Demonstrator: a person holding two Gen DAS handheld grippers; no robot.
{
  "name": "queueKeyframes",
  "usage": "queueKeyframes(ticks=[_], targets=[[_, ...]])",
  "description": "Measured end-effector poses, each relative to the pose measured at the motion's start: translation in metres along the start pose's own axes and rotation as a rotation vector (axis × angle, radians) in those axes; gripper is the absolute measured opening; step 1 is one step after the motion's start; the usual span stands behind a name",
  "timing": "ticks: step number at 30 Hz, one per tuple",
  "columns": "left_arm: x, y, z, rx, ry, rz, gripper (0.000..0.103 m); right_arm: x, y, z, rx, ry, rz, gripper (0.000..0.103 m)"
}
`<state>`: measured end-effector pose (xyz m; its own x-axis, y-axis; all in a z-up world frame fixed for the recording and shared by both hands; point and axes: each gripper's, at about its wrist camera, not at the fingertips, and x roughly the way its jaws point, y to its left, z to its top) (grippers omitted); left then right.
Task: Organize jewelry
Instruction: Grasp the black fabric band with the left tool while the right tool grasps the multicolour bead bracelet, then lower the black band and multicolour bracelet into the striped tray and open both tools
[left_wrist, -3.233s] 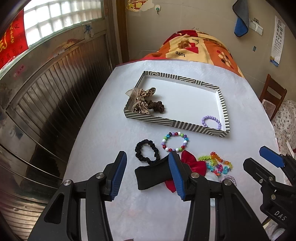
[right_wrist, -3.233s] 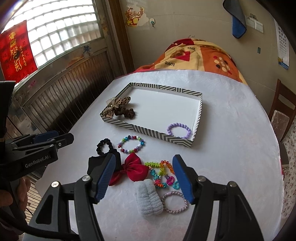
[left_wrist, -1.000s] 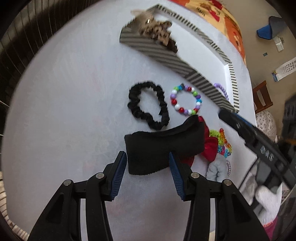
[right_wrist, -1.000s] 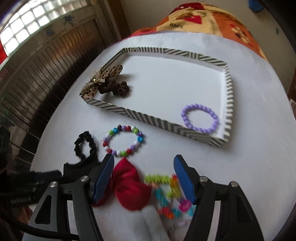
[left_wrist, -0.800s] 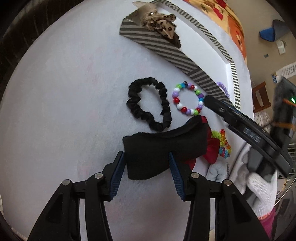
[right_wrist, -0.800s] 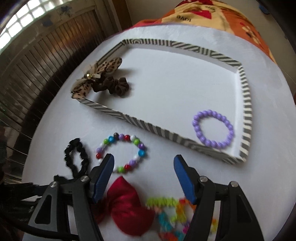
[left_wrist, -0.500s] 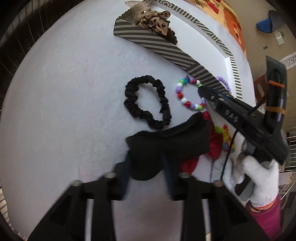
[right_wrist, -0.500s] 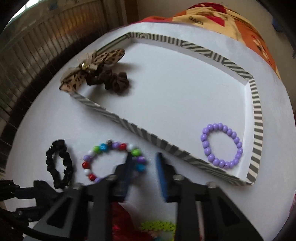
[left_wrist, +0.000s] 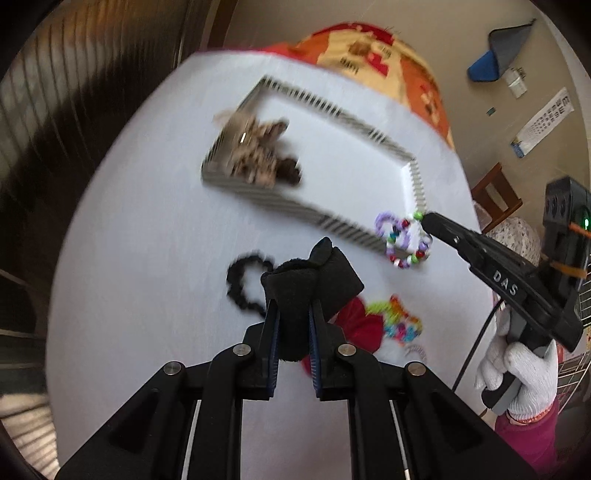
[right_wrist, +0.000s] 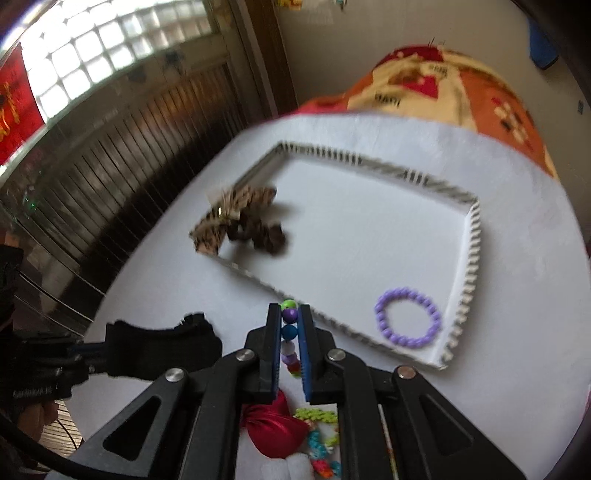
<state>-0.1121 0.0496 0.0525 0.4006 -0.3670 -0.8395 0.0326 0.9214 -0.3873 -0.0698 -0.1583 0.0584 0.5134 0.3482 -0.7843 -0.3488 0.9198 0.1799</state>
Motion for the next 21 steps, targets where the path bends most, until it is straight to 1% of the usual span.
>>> queueKeyframes(ticks=[3, 5, 10, 14, 21], targets=[[-0.006, -0.01, 0.017, 0.023, -0.036, 0.001, 0.004, -0.018, -0.011, 0.011, 0.011, -0.035, -0.019, 0.009], [-0.002, -0.017, 0.032, 0.031, -0.052, 0.01, 0.004, -0.024, -0.02, 0.017, 0.019, -0.049, -0.031, 0.009], [0.028, -0.03, 0.068, 0.044, -0.032, 0.029, 0.004, -0.022, -0.047, 0.035, 0.053, -0.053, -0.065, 0.009], [0.058, -0.031, 0.09, 0.042, 0.005, 0.041, 0.004, -0.004, -0.066, 0.045, 0.08, -0.021, -0.098, 0.009], [0.106, -0.031, 0.105, 0.062, 0.074, 0.071, 0.004, 0.045, -0.09, 0.053, 0.158, 0.044, -0.091, 0.009]])
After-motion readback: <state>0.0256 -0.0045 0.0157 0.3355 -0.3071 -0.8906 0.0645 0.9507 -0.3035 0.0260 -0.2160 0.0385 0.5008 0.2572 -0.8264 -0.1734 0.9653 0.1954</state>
